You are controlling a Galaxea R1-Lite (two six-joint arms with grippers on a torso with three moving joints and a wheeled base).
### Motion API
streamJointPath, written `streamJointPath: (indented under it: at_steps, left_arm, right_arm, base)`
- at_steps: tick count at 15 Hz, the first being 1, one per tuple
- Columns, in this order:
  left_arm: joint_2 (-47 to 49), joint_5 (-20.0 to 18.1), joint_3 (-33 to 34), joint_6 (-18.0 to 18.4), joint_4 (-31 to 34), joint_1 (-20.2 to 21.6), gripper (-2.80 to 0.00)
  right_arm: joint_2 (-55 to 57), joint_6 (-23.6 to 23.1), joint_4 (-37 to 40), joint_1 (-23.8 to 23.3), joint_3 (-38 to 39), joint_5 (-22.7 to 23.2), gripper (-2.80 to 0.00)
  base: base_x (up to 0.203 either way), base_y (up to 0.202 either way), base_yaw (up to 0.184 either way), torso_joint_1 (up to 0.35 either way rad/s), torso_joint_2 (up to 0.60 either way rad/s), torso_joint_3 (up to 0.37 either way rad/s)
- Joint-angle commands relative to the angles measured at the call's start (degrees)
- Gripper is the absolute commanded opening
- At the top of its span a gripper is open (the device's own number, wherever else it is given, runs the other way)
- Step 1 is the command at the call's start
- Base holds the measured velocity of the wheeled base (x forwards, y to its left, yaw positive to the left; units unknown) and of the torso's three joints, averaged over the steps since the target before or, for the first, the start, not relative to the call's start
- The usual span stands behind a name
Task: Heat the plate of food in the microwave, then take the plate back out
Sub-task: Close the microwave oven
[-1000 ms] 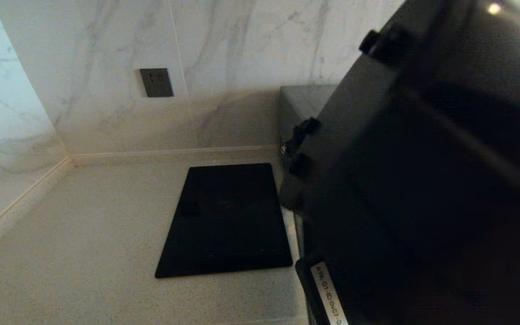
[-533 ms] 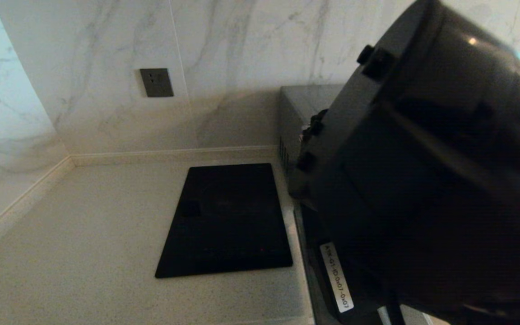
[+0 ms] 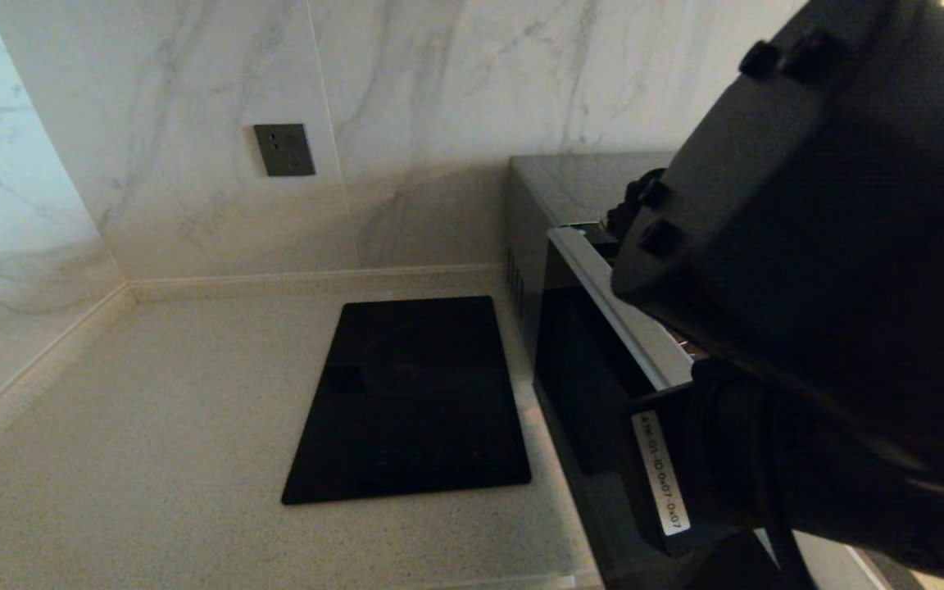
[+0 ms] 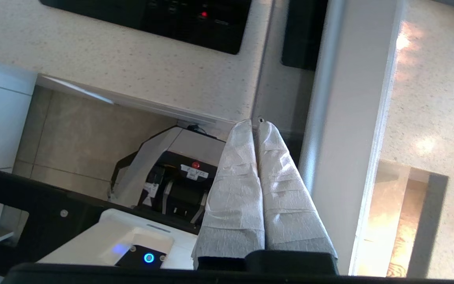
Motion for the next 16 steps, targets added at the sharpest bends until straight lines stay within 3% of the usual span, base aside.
streamJointPath:
  at_steps: [1, 16]
  left_arm:
    - [0.09, 0.05, 0.0, -0.04, -0.02, 0.02, -2.8]
    - [0.09, 0.05, 0.0, -0.04, -0.02, 0.02, -2.8]
  right_arm:
    - [-1.63, 0.22, 0.39, -0.71, 1.01, -0.22, -2.8]
    - [-10.47, 0.04, 0.04, -17.55, 10.92, -0.19, -2.8]
  base:
    - [0.0, 0.0, 0.0, 0.0, 0.0, 0.0]
    - [0.0, 0.0, 0.0, 0.0, 0.0, 0.0]
